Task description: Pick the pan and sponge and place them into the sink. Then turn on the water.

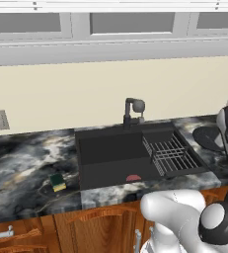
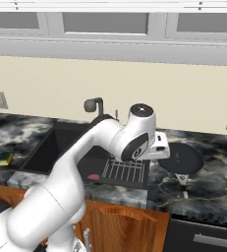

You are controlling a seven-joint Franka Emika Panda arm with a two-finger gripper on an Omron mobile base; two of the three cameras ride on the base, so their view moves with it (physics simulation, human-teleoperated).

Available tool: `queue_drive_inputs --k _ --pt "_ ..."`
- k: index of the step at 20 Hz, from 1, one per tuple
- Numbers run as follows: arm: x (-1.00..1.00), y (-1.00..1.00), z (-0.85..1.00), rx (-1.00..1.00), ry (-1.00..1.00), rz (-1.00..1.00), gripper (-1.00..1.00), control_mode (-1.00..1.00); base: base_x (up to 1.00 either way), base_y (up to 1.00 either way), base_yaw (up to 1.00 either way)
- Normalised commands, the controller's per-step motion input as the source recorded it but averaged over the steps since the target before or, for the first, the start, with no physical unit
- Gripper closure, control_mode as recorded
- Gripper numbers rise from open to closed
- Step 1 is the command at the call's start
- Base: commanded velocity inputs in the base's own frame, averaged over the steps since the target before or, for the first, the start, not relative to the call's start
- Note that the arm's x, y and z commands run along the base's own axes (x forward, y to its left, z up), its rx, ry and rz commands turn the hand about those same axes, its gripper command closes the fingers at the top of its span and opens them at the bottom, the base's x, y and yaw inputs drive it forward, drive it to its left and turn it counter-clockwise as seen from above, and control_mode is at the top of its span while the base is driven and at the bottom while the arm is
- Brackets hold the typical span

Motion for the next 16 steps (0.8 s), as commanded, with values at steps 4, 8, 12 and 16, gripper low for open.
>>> queue_drive_inputs --k 4,8,12,16 --pt "0.00 -0.32 -0.26 -0.03 0.00 0.00 -1.00 -1.00 0.00 0.00 0.00" --pt "0.00 -0.28 -0.30 -0.04 0.00 0.00 -1.00 -1.00 0.00 0.00 0.00" --pt "0.00 -0.28 -0.28 -0.02 0.00 0.00 -1.00 -1.00 0.00 0.00 0.00" --pt "0.00 -0.32 -0.26 0.00 0.00 0.00 -1.00 -1.00 0.00 0.00 0.00"
